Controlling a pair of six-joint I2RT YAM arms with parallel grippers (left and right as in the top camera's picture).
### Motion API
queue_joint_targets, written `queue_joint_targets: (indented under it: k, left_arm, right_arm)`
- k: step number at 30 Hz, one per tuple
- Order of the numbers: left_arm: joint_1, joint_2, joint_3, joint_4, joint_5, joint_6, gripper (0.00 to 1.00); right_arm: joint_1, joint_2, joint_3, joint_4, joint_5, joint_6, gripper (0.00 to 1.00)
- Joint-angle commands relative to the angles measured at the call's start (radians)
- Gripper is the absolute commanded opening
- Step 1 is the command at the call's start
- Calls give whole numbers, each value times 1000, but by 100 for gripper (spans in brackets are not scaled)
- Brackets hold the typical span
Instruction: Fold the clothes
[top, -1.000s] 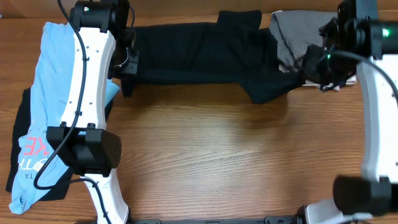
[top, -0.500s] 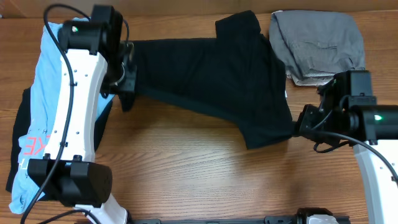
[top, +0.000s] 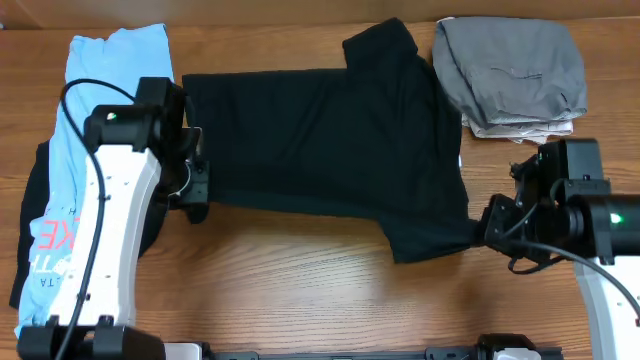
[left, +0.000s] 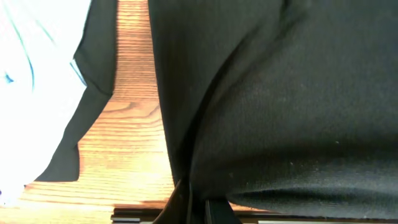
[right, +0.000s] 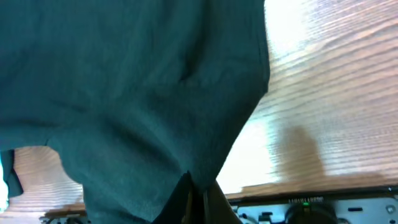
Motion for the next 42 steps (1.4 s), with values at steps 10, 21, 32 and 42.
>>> queue_joint_targets:
  k: [10, 21, 32, 42]
  left_arm:
    - [10, -70, -94, -39, -14, -110, 4]
    - [10, -60, -270, 335, -26, -167, 4]
    - [10, 79, -315, 643, -72, -195, 4]
    - [9, 275, -315, 764, -73, -194, 4]
  right_arm:
    - [0, -43, 1, -85, 5, 6, 4]
    - [0, 167, 1, 240, 5, -11, 4]
    - [0, 509, 1, 600, -10, -60, 4]
    - [11, 663, 1, 754, -9, -64, 8]
